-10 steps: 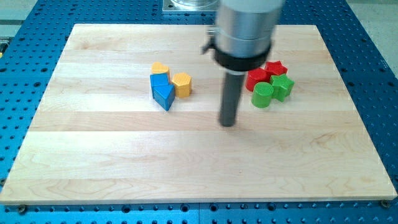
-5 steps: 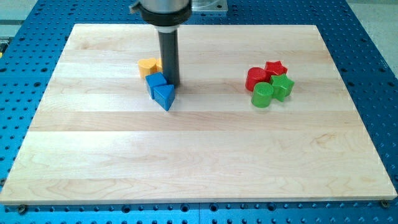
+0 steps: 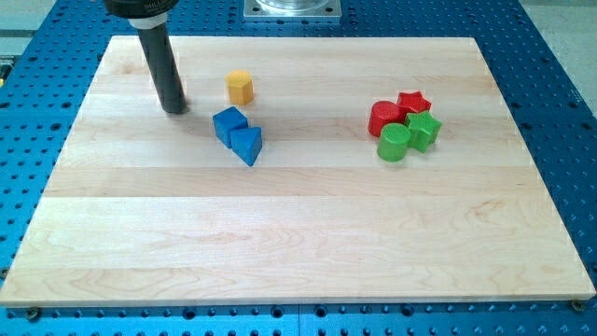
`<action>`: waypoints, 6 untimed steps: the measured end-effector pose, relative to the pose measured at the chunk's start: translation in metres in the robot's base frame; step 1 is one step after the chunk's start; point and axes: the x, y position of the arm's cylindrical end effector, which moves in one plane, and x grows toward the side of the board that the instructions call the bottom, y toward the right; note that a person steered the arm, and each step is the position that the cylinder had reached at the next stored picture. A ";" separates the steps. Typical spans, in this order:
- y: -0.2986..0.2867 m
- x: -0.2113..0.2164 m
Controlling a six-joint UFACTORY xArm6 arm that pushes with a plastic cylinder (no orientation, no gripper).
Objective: Separate the yellow blocks from the blue blocks
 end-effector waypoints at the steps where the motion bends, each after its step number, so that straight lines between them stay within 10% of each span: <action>1: 0.077 0.009; 3: 0.153 -0.021; 5: 0.050 -0.027; 6: 0.104 -0.027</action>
